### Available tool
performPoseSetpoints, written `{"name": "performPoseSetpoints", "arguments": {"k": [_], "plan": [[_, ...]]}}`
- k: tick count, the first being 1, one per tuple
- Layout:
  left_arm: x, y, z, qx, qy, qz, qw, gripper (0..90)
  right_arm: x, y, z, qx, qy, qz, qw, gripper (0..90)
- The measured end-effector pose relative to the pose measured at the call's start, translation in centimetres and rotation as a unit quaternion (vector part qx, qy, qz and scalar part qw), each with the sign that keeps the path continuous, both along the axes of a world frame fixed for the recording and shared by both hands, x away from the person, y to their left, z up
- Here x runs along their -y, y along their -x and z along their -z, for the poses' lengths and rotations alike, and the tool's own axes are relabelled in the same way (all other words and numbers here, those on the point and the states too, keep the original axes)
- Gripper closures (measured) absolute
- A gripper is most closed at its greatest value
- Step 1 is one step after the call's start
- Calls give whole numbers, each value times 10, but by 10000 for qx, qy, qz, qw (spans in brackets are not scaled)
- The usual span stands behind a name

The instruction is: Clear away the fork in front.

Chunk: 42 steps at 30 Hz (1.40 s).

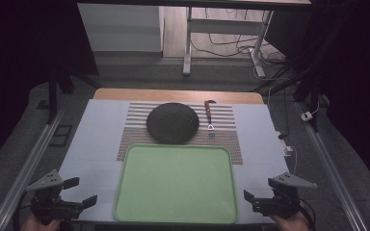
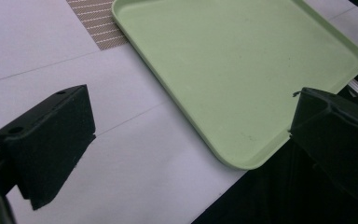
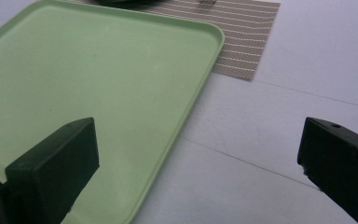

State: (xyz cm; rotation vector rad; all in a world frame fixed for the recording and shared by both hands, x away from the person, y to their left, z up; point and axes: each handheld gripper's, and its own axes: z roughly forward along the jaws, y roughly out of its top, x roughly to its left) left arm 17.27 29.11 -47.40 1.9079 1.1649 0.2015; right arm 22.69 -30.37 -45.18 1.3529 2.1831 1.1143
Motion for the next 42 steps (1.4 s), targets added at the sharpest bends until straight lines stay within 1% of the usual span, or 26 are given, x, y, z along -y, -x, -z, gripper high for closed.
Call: {"name": "performPoseSetpoints", "arguments": {"k": [2, 4, 7, 12, 20, 27, 31, 32, 34, 42], "plan": [[0, -1, 0, -29, -16, 24, 10000, 0, -1, 0, 0, -12, 12, -90, 10000, 0], [1, -1, 0, -47, -30, 63, 10000, 3, -3, 1, 0, 3, 84, -166, 9998, 0], [2, -2, 1, -83, -69, 116, 9999, 4, -5, 1, 0, 7, 139, -231, 9996, 0], [1, -3, 1, -112, -30, 148, 9998, 4, -4, 0, 0, -63, 97, -237, 9997, 0], [1, -3, 1, -134, -13, 146, 9998, 3, -6, 0, 1, -74, 169, -306, 9994, 0], [1, -2, 1, -99, -17, 129, 9999, 2, -8, -1, 0, -101, 211, -376, 9990, 0], [1, -2, 0, -70, -22, 81, 9999, 1, -10, -2, -1, -15, 207, -415, 9989, 0], [1, -2, 0, -74, -21, 72, 9999, 0, -12, -2, -4, 51, 229, -452, 9987, 0], [0, -2, 0, -74, -3, 62, 10000, 0, -14, -3, -5, 98, 243, -482, 9985, 0], [0, -3, 1, -88, 16, 47, 9999, 0, -17, -6, -4, 159, 285, -625, 9975, 0]]}}
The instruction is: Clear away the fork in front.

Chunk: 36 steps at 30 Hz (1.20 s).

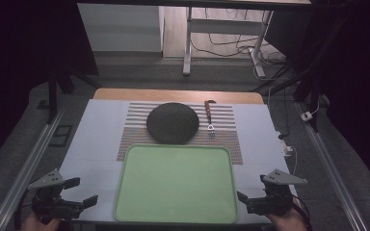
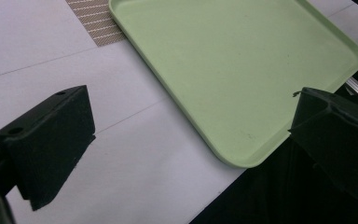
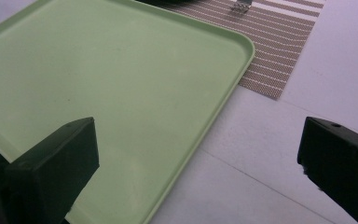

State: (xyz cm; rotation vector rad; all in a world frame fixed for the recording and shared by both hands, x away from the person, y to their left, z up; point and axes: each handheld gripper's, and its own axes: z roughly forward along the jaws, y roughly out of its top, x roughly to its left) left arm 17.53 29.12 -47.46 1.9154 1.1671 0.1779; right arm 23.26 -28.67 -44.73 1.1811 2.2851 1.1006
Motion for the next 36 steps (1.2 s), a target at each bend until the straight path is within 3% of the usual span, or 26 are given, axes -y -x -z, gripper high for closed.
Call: {"name": "performPoseSetpoints", "arguments": {"k": [9, 15, 19, 36], "plan": [[0, 0, 0, -14, 10, 0, 10000, 0, -3, -7, 0, -148, -198, -113, 9996, 0], [0, 0, 0, -13, -3, 0, 10000, 0, -6, -16, 0, -239, -169, -125, 9995, 0], [1, -1, 0, -28, -32, 38, 10000, 3, -10, -21, -2, -318, -360, -155, 9987, 0], [2, -2, 1, -74, -47, 92, 9999, 6, -25, -45, -2, -293, -199, -280, 9990, 0]]}}
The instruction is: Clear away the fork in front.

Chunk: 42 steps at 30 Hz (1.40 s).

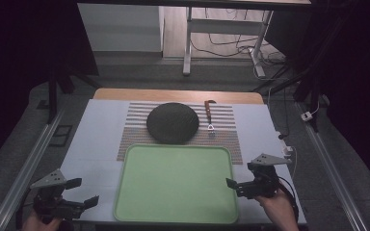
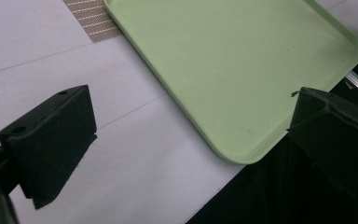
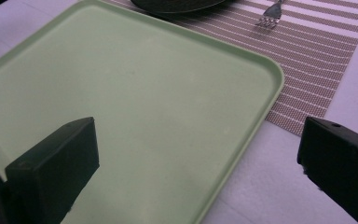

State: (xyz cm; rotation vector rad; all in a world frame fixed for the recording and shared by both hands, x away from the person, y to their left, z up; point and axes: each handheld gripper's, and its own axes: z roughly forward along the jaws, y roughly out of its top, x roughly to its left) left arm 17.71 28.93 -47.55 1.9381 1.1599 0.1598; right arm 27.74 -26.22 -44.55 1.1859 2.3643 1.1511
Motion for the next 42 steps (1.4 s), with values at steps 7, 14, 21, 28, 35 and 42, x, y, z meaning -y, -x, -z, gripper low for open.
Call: {"name": "performPoseSetpoints", "arguments": {"k": [7, 14, 21, 28, 35, 42], "plan": [[0, 0, 0, -1, 5, -1, 10000, 6, -7, -14, 2, -58, 152, 23, 9999, 0], [-1, 0, 0, -5, 17, -3, 10000, 6, -11, -26, 3, -15, 195, 12, 9998, 0], [-1, 0, 0, -5, 25, -2, 10000, 6, -15, -44, 4, 42, 266, -19, 9996, 0], [-1, 0, 0, -2, 29, -1, 10000, 5, -17, -60, 5, 138, 405, 10, 9991, 0], [-1, 0, 0, -8, 39, -3, 10000, 5, -26, -83, 11, 169, 609, 139, 9979, 0], [-1, 0, 0, -9, 40, 0, 10000, 5, -31, -104, 19, 149, 903, 293, 9954, 0]]}}
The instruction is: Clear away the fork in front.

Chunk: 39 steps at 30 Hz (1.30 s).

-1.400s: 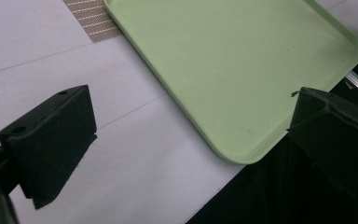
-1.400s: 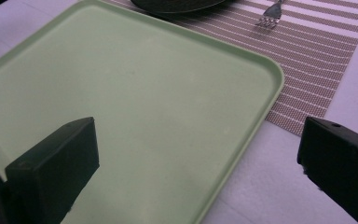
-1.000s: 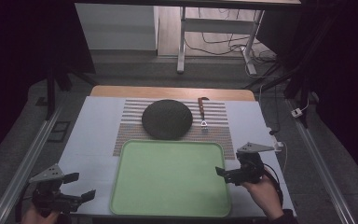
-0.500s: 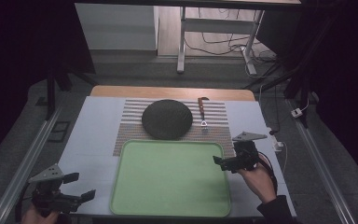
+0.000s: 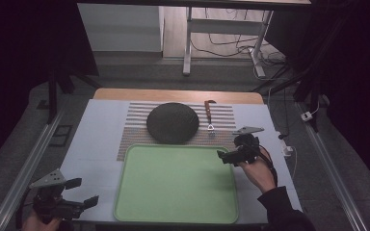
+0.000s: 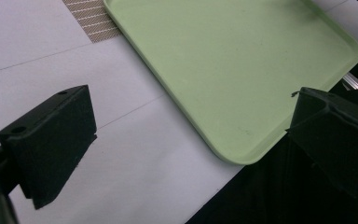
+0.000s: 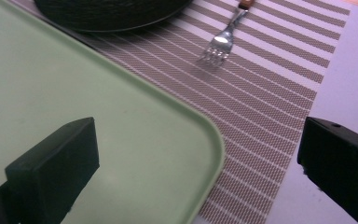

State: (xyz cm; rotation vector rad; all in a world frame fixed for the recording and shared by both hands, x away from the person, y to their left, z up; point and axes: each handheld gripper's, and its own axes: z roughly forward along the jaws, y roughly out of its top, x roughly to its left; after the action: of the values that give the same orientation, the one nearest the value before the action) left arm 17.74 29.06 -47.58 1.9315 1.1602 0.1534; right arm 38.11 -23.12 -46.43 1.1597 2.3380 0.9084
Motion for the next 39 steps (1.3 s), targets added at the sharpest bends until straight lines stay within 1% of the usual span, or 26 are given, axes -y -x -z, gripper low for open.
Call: {"name": "performPoseSetpoints", "arguments": {"k": [1, 2, 5, 11, 12, 13, 16, 17, 21, 22, 23, 24, 25, 26, 28, 29, 30, 31, 32, 33, 34, 35, 36, 37, 38, 39], "plan": [[0, 0, 0, -3, 2, 1, 10000, 5, -2, -6, 3, -19, 78, 64, 9999, 0], [0, 0, 0, -5, 3, 3, 10000, 5, -2, -6, 3, -19, 78, 64, 9999, 0], [0, 0, 0, -7, 7, 5, 10000, 5, -6, -17, 7, -1, 322, 44, 9995, 0], [0, 0, 0, -8, 11, 7, 10000, 5, -11, -33, 12, 37, 667, -22, 9978, 0], [0, 0, 0, -9, 14, 8, 10000, 5, -11, -33, 12, 37, 667, -22, 9978, 0], [0, 0, 0, -8, 14, 8, 10000, 5, -13, -38, 14, 48, 804, -12, 9967, 0], [0, 0, 0, -10, 11, 12, 10000, 5, -15, -42, 15, 101, 939, -38, 9955, 0], [0, 0, 0, -12, 15, 16, 10000, 6, -18, -46, 17, 167, 1082, -79, 9940, 0], [-1, 0, 0, -14, 23, 11, 10000, 5, -25, -53, 20, 328, 1393, -210, 9895, 0], [-1, 0, 0, -16, 25, 10, 10000, 5, -25, -53, 20, 328, 1393, -210, 9895, 0], [-1, 0, 0, -16, 25, 10, 10000, 5, -27, -55, 21, 379, 1480, -240, 9880, 0], [-1, 0, 0, -16, 26, 10, 10000, 5, -31, -58, 24, 443, 1646, -331, 9848, 0], [-1, 0, 0, -19, 30, 14, 10000, 5, -31, -58, 24, 443, 1646, -331, 9848, 0], [-1, -1, 0, -20, 31, 13, 10000, 5, -36, -62, 27, 492, 1839, -368, 9810, 5], [-1, -1, 0, -23, 34, 11, 10000, 5, -41, -64, 29, 579, 2018, -419, 9768, 31], [-1, 0, 0, -23, 34, 12, 10000, 5, -41, -64, 29, 579, 2018, -419, 9768, 31], [-1, 0, 0, -23, 31, 8, 10000, 6, -43, -65, 31, 642, 2089, -458, 9747, 49], [-1, 0, 0, -23, 32, 8, 10000, 5, -46, -66, 32, 708, 2193, -499, 9718, 66], [-1, 0, 0, -24, 30, 7, 10000, 6, -50, -68, 33, 786, 2369, -649, 9662, 116], [-1, 0, 0, -24, 34, 7, 10000, 6, -50, -68, 33, 786, 2369, -649, 9662, 116], [-1, 0, 0, -24, 34, 7, 10000, 6, -52, -69, 34, 842, 2482, -724, 9623, 139], [-1, 0, 0, -27, 35, 10, 10000, 6, -56, -71, 36, 926, 2671, -838, 9555, 189], [-1, 0, 0, -26, 34, 11, 10000, 6, -56, -71, 36, 926, 2671, -838, 9555, 189], [-1, 0, 0, -28, 37, 9, 10000, 6, -58, -72, 38, 928, 2743, -893, 9530, 215], [-1, 0, 0, -27, 38, 9, 10000, 6, -62, -73, 40, 991, 2897, -1045, 9462, 267], [-1, 0, 0, -29, 41, 10, 10000, 6, -64, -73, 41, 1000, 2962, -1101, 9435, 300]]}}
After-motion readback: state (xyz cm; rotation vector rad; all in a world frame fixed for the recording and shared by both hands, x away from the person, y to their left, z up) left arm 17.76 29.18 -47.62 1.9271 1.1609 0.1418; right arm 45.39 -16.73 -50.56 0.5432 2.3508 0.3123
